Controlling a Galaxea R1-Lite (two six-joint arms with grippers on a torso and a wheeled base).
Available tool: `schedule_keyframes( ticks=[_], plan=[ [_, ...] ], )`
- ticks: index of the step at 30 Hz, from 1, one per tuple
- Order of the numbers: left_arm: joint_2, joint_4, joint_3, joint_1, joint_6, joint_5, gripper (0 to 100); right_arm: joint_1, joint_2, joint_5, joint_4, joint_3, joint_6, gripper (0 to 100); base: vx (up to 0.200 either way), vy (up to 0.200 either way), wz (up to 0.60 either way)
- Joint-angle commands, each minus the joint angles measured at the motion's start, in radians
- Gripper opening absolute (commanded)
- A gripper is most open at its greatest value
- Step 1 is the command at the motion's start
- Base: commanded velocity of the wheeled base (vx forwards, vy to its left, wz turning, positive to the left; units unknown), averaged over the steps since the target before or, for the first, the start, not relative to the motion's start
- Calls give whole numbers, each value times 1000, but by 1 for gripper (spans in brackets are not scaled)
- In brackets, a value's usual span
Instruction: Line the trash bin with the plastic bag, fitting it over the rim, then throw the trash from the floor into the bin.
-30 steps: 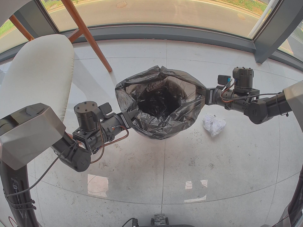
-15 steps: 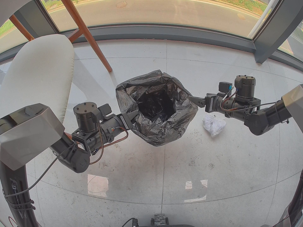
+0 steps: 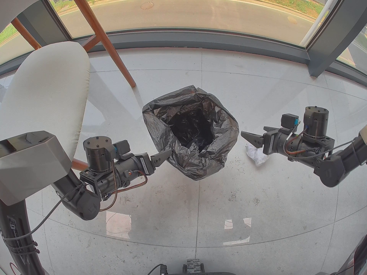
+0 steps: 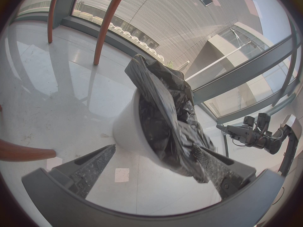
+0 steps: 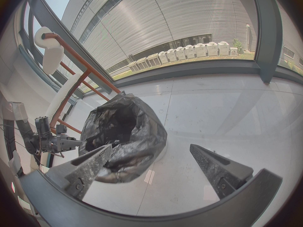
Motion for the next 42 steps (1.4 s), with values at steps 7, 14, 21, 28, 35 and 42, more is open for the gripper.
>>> schedule_keyframes(
  ticks=[7,14,21,28,35,42],
  plan=[
    [-18,112,-111,1,-12,-1,100,-20,-125,-1,-35,137,1,100,0,0,0],
    [-38,287,-263,0,-70,-3,100,-22,-131,-1,-37,179,0,100,0,0,0],
    [-26,431,-419,-3,-101,-7,100,-25,-136,-1,-35,176,-5,100,0,0,0],
    [-11,509,-473,-36,-170,-6,0,-25,-133,-1,-35,177,-5,100,0,0,0],
    [-11,521,-453,-33,-170,-4,0,-23,-127,-1,-35,172,-3,100,0,0,0],
    [-11,514,-424,-30,-161,-4,0,-20,-125,-1,-35,177,-3,100,0,0,0]
  ],
)
